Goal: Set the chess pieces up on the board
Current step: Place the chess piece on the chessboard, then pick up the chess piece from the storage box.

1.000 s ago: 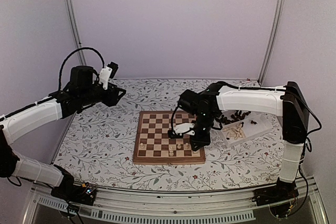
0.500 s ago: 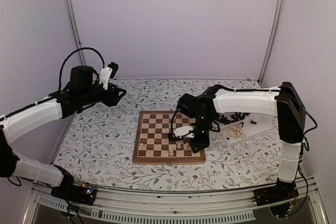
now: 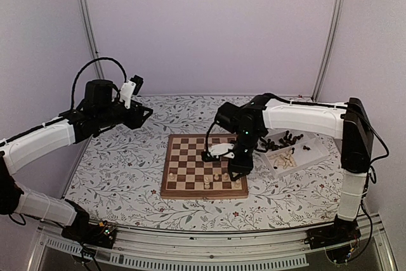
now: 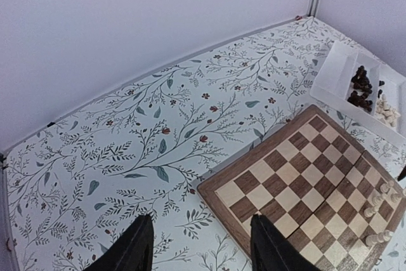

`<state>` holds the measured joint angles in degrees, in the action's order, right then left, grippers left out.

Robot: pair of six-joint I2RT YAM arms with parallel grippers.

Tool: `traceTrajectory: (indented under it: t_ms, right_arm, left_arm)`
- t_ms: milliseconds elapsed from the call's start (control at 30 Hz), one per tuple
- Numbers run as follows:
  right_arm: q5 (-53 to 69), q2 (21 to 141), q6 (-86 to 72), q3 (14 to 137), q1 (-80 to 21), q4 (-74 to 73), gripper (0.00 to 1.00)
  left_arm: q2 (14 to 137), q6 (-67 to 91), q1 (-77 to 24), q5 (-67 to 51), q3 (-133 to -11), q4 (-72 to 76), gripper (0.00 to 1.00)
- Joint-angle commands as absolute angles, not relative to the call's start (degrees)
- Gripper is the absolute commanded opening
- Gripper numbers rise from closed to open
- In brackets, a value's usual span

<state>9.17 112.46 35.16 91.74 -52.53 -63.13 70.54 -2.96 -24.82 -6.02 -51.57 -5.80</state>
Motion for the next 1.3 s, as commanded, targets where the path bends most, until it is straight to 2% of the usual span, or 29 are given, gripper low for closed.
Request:
traceTrajectory:
  t_ms: [0, 333, 567, 800, 1267]
  right_arm:
    - [12.9, 105.7, 35.4, 95.0, -47.0, -64.0, 0.45]
    - [15.1, 96.6, 34.5, 80.1, -29.6, -55.2, 0.44]
    - [14.1, 92.5, 33.6, 69.2, -23.9, -50.0, 0.42]
    - [13.7, 93.2, 32.0, 66.4, -19.2, -46.8, 0.34]
    - [13.3, 99.6, 29.8, 67.1, -18.3, -44.1, 0.33]
  left_arm:
    - [71.3, -2.7, -24.3, -6.9, -51.4, -4.8, 0.54]
    - [72.4, -2.8, -24.3, -7.7, -51.6, -4.9, 0.54]
    - [73.4, -3.0, -24.2, -8.5, -51.8, -5.0, 0.54]
    - [73.7, -2.9, -24.2, -9.0, -51.9, -5.1, 0.54]
    - [74.0, -2.9, -24.2, -9.4, -51.9, -5.3, 0.54]
